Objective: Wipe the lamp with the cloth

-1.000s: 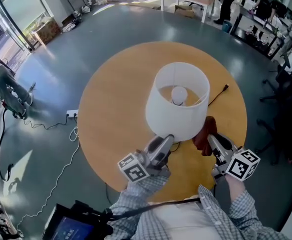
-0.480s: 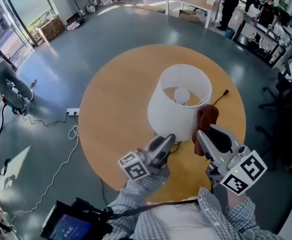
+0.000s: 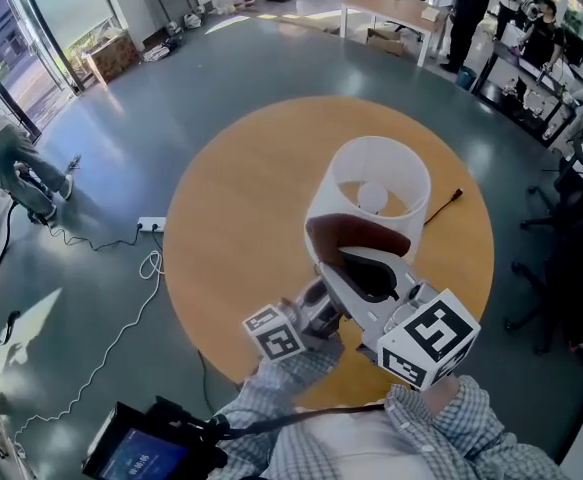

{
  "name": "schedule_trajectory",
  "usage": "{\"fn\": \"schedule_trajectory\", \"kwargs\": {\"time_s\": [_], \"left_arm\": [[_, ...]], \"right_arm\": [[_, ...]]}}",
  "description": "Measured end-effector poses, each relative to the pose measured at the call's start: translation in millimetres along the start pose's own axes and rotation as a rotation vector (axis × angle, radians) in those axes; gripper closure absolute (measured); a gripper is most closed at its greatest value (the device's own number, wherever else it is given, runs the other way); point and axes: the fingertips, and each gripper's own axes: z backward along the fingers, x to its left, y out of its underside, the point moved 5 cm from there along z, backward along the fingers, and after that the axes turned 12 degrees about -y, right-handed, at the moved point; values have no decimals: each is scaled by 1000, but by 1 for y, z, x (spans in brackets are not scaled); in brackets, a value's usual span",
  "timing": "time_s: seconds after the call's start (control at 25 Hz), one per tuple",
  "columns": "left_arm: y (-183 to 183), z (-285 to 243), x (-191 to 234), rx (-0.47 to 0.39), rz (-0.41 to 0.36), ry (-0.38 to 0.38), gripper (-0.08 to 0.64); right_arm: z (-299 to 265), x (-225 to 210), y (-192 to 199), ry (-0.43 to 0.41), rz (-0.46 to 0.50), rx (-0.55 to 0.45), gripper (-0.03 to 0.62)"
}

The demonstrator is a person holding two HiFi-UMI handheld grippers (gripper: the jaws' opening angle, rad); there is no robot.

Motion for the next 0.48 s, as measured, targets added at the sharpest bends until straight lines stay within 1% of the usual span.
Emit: {"fn": "schedule_trajectory", "kwargs": {"time_s": [0.2,0.28,0.32,0.4,0.48], "left_arm": [[1,0,0,2,-2,5,414],[0,1,0,2,0,5,416],[0,1,-1,2,1,4,417],[1,2,-1,5,0,3,417],[2,2,-1,8,-3,3,417]], "right_arm": [[-23,11,1,-21,114,119,537],[-31,17,-4,-14,183,197,537],[-34,21,-6,-5,246,257,537],[-38,27,-8,6,425,398,538],[-40,34,-7,-23,597,519,540]]}}
